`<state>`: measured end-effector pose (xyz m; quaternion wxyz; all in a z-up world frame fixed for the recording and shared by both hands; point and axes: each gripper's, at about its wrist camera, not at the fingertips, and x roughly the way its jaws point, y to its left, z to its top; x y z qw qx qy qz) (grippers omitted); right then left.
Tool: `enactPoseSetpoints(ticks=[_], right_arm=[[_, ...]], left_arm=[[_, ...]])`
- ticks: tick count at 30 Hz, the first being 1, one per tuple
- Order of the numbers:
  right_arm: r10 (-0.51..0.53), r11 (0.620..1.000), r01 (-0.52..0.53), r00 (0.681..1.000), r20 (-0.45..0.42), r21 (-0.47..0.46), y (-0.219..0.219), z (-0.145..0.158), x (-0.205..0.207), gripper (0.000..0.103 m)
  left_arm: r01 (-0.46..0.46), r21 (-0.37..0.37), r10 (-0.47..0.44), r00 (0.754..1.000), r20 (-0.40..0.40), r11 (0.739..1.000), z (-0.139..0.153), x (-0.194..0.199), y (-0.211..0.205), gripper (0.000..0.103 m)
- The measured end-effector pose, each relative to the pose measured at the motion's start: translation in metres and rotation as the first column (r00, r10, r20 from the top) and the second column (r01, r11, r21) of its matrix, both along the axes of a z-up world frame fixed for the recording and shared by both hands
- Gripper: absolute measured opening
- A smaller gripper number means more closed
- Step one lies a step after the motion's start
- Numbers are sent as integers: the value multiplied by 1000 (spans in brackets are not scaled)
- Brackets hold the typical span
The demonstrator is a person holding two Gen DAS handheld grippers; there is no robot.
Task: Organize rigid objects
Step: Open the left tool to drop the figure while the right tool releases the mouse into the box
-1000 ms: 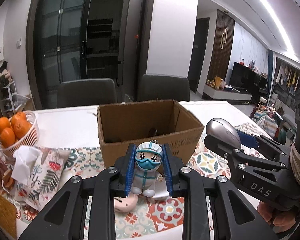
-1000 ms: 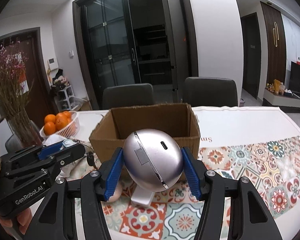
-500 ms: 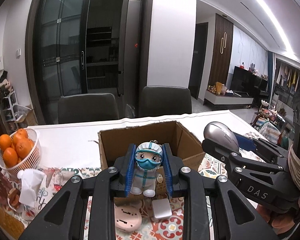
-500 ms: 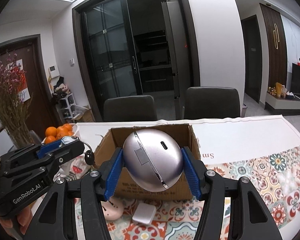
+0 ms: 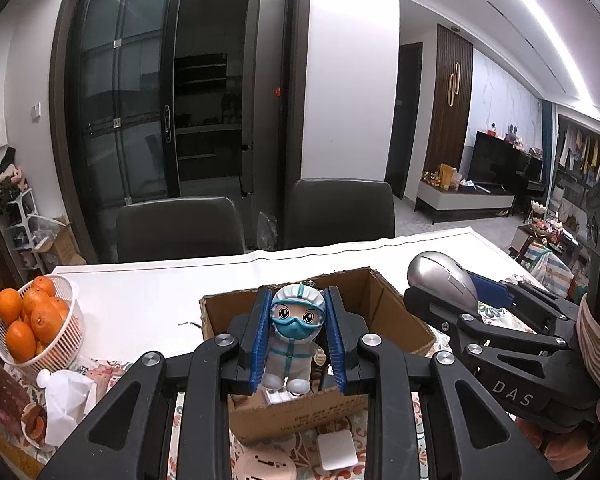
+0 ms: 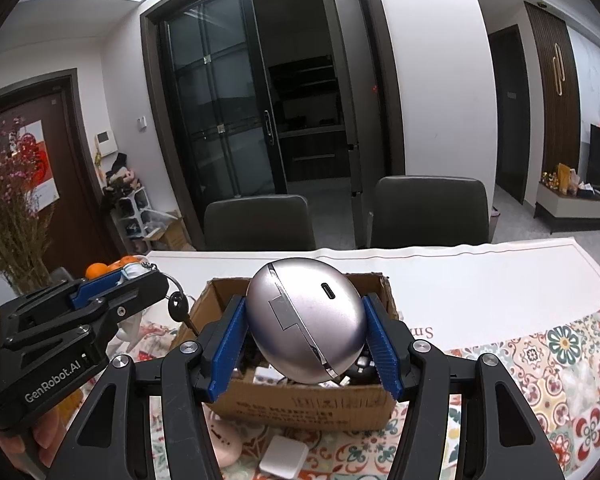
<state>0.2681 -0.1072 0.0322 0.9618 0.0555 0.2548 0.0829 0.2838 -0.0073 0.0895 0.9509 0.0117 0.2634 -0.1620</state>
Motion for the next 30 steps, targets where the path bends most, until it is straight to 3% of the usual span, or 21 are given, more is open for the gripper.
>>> enactPoseSetpoints(ticks=[18,30], right_arm=[[20,998,-27,990,-136,-50,2,-24,61,58],[30,996,-50,970,-242,-78,3,-56,89,58]], left_arm=[[-31,27,34,992,-123,999,-40,59,-6,27],[3,72,15,970,-241,997,-77,83,-13,27]])
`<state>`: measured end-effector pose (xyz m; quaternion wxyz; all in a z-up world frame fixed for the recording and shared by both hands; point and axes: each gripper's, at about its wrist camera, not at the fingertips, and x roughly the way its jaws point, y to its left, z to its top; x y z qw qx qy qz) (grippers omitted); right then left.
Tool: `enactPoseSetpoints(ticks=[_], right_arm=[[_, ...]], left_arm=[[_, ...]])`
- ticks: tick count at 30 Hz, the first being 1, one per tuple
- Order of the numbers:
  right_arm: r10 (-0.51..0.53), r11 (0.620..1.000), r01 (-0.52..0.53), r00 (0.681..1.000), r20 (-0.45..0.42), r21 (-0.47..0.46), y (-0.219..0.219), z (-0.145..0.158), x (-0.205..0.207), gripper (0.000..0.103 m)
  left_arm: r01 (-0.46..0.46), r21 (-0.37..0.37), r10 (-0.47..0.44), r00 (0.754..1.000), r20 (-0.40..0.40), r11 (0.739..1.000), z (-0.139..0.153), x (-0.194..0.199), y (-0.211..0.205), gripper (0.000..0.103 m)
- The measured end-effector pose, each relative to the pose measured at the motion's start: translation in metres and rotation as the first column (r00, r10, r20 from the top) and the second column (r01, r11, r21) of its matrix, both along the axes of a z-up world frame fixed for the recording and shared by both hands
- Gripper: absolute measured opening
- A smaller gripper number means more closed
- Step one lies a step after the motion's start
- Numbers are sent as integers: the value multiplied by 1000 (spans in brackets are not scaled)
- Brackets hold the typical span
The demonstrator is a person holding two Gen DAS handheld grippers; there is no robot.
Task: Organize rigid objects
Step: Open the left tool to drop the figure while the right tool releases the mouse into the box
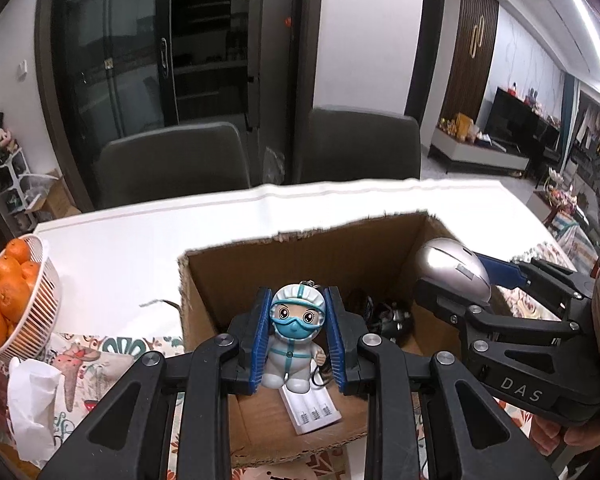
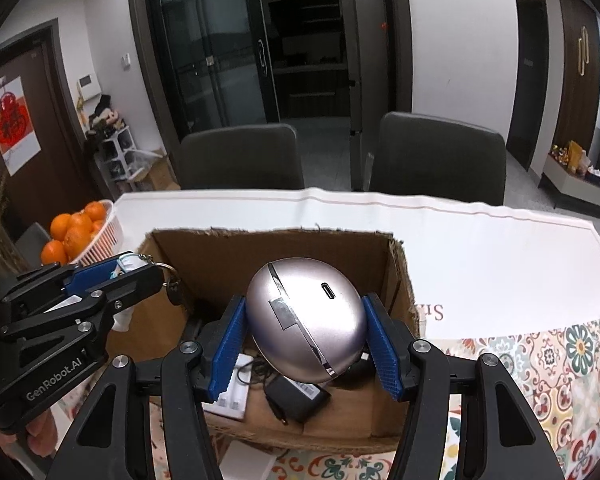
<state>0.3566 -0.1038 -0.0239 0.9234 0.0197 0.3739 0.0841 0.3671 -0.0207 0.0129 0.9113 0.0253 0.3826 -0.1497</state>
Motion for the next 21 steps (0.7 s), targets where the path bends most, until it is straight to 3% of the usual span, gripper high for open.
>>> enactPoseSetpoints(ticks=[6,8,10,21], right_arm=[[11,1000,-11,999,-53,4,-2,-16,6,58],[19,1000,-19,997,-73,11,-3,-22,7,59],[23,999,-21,996,-90,27,-2,-25,8,61],[-31,999,31,1000,5,-20,-5,-7,-25,61]], left_arm=[[22,21,-20,997,-68,1000,-17,3,-6,27],[25,19,-23,997,-73,1000,-18,0,-7,37],[25,24,-23,998,-65,999,-18,-3,-8,41],[-7,41,7,1000,-19,999,-7,-34,-2,45]])
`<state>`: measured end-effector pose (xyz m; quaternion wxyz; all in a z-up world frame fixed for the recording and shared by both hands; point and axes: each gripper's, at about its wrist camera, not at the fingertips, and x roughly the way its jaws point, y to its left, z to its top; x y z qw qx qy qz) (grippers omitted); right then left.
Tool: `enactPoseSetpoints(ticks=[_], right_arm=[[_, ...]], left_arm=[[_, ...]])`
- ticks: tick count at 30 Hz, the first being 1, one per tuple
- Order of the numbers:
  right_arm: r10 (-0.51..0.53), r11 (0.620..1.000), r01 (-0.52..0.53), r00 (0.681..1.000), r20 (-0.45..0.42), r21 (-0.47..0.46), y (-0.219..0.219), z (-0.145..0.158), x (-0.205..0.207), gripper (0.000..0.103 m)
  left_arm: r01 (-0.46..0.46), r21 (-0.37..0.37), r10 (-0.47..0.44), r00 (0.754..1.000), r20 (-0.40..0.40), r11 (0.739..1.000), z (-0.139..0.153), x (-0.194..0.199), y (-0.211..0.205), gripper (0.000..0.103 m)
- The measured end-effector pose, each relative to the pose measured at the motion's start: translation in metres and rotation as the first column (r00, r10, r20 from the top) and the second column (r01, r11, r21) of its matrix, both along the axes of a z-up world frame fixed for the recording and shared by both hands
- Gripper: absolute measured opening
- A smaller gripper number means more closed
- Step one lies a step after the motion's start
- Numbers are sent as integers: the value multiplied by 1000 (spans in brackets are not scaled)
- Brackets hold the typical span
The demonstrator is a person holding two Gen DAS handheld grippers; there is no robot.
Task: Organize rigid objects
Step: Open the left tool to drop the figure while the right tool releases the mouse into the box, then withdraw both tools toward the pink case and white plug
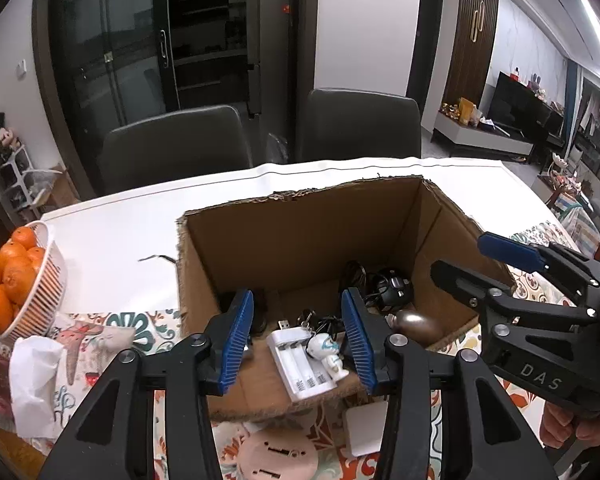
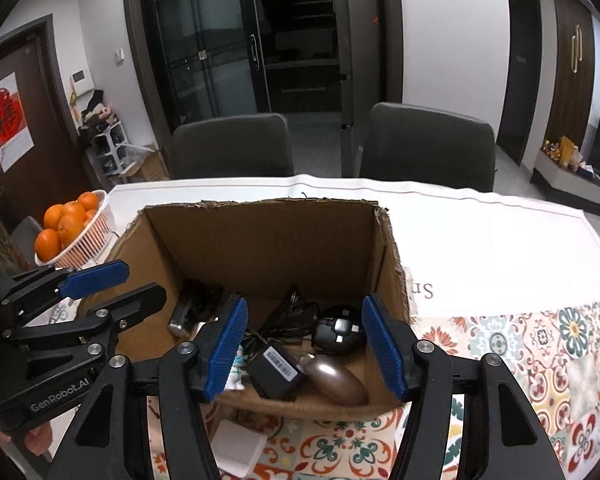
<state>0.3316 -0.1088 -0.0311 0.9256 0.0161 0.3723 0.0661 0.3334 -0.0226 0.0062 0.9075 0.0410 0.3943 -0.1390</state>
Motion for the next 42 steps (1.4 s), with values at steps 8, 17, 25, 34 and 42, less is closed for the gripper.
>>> enactPoseSetpoints(ticks=[8,17,25,34,42], right_arm=[[-10,1000,11,998,61,-11,3,19,-30,61],[-20,1000,21,990,141,-3,14,36,-71,61],[-38,999,39,984,175,-6,23,37,-96,61],[-34,999,31,986,160,16,37,20,-117,61],[-35,999,31,992,123,34,45,-5,-123,61]], left_arm=[[-13,3,12,997,70,1000,22,-32,9,48],[-28,9,26,990,139,1000,34,-72,29,51],[-41,14,38,987,154,999,25,-98,45,55],[-41,37,34,986,162,999,3,-121,58,61],[-20,86,5,986,169,996,-19,-133,62,63]])
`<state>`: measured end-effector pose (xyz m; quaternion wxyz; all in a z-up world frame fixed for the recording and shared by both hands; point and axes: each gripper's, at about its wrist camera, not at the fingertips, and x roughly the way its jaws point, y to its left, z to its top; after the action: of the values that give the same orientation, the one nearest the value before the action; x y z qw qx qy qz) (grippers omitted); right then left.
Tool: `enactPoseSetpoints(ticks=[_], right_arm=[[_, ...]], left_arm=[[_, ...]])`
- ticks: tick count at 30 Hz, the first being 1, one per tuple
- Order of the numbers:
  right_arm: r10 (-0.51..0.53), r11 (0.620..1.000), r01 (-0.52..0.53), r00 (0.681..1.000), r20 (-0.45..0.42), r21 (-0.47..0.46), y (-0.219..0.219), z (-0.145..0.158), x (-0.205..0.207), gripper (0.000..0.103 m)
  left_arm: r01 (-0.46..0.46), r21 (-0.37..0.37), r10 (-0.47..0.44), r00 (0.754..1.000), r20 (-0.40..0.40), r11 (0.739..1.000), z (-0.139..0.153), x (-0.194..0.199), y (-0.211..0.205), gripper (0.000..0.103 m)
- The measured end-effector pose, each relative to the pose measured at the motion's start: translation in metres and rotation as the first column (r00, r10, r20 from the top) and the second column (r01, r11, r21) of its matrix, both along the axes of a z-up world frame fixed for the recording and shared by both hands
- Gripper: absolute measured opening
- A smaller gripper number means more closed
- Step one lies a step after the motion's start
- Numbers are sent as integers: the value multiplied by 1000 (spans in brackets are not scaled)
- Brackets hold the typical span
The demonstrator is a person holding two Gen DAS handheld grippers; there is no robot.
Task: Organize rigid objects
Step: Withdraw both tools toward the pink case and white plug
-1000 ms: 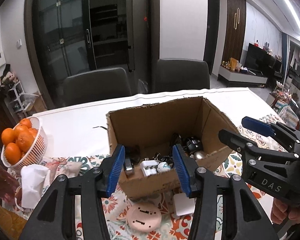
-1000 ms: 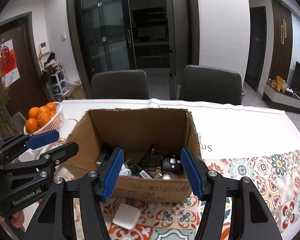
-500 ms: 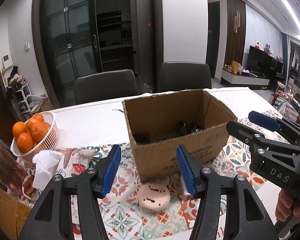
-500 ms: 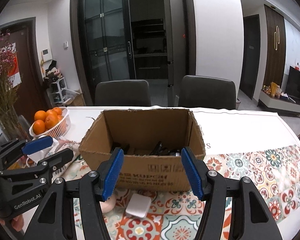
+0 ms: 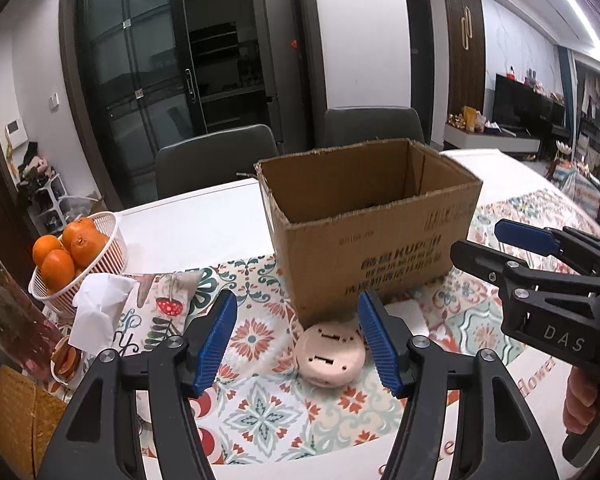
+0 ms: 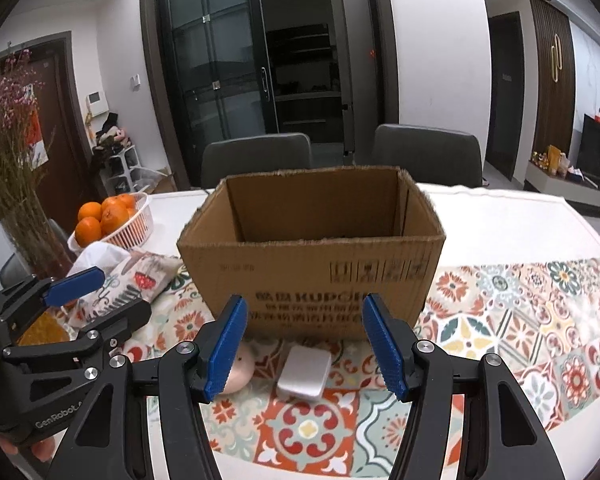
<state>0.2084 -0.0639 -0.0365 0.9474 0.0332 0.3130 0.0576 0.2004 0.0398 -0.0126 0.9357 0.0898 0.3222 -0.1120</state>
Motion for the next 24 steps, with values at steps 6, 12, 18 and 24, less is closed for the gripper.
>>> enactPoseSetpoints(ticks=[6,12,18,24], right_arm=[[-4,1000,4,1000,-22,14,2,-18,-5,61],[-11,1000,12,999,-40,18,6,-34,-5,64],[-22,1000,23,997,-77,16,9,-53,-3,68],[-20,1000,23,992,-127,20,14,-75,1,69]], left_arm=[[42,28,-42,999,12,999,-15,-8,-1,70],[81,55,-82,996,18,995,-30,-12,-1,77],[123,75,-123,992,-6,990,-48,-14,-1,82],[168,89,-166,986,-32,982,-64,-11,-1,84]])
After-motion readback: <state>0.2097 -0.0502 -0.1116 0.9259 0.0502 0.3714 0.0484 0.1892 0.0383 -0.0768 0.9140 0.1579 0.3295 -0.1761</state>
